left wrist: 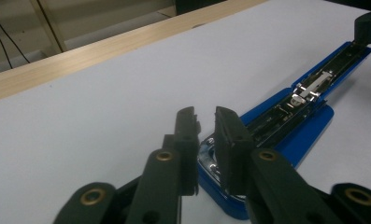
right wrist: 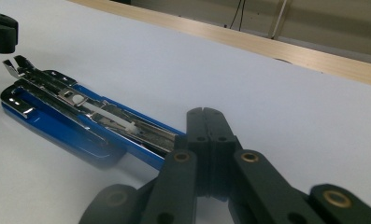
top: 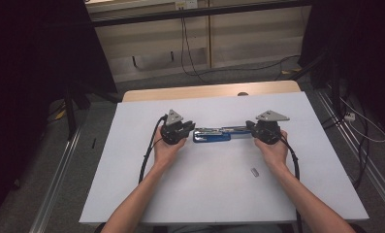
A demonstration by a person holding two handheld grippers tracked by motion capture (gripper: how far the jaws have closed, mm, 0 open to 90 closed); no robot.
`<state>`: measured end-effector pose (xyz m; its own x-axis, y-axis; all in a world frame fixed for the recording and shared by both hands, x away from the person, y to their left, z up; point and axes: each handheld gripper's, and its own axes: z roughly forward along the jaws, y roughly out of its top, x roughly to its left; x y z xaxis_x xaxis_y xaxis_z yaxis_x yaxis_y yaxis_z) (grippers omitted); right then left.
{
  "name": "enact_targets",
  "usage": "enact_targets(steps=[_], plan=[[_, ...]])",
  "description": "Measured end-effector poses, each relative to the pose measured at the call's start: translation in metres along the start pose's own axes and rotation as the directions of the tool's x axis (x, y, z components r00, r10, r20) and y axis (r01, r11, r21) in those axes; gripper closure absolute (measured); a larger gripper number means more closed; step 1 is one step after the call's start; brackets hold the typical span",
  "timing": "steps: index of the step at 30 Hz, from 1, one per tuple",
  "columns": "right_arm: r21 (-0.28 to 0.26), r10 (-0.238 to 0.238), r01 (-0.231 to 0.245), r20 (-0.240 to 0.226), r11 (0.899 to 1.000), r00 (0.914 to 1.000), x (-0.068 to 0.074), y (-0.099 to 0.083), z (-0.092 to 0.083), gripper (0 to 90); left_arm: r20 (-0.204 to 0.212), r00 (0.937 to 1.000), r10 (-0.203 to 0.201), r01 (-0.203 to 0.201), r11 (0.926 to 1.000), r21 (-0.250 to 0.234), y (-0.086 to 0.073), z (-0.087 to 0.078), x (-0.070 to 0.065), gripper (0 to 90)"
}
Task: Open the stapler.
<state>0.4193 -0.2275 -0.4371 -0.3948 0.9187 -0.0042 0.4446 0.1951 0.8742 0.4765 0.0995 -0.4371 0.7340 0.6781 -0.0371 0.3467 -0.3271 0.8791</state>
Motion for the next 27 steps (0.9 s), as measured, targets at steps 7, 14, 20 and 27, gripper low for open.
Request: enact_targets(steps=[7,14,20,27], plan=[[-0.029,0.019,-0.019,-0.004,0.999,0.9998,-0.002,0.003,-0.003,72.6,-0.002,0.9999,-0.017,0.017,0.9998,-0.013,0.002,-0.004,0.0,55.2],[-0.043,0.046,-0.048,-0.037,0.998,0.9983,-0.001,0.004,-0.004,50.4,-0.012,0.9996,-0.024,0.024,0.9996,0.016,0.002,-0.005,-0.003,40.8],[-0.057,0.048,-0.051,-0.056,0.997,0.9973,0.001,0.005,-0.004,32.1,-0.036,0.9993,-0.011,0.012,0.9996,0.025,0.003,-0.01,-0.005,22.1],[-0.092,0.055,-0.061,-0.067,0.994,0.9963,0.001,0.009,-0.008,14.2,-0.029,0.9994,-0.02,0.02,0.9997,0.012,0.003,-0.022,-0.008,9.1]])
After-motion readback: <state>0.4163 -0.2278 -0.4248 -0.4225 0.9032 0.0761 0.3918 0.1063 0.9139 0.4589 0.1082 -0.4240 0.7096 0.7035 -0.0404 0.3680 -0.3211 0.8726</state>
